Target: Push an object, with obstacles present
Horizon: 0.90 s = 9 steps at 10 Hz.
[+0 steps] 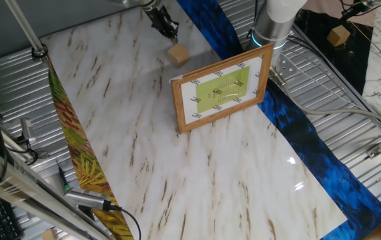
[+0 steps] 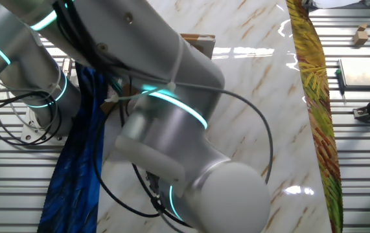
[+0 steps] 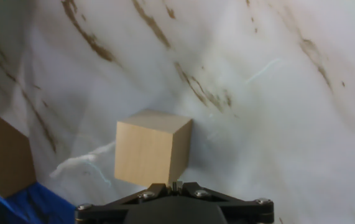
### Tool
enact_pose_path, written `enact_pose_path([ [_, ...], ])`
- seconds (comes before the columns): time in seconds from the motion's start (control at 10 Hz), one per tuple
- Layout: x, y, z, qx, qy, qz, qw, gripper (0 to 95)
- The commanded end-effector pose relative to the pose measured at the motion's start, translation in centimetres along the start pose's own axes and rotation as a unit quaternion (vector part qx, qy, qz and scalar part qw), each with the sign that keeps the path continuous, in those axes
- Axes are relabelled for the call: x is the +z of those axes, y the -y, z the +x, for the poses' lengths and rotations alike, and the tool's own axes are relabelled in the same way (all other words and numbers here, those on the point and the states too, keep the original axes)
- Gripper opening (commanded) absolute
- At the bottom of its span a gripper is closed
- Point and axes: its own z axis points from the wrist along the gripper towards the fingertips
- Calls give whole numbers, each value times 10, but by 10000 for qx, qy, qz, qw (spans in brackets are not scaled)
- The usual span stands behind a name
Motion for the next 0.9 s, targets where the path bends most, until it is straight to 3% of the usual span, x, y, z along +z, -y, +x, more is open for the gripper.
enact_pose_path([
  [0.1, -2, 0, 4, 21, 22, -28, 10000, 0],
  [0.5, -4, 0, 8, 72, 48, -84, 9999, 0],
  [0.9, -4, -2, 3, 140, 100, -77, 9998, 0],
])
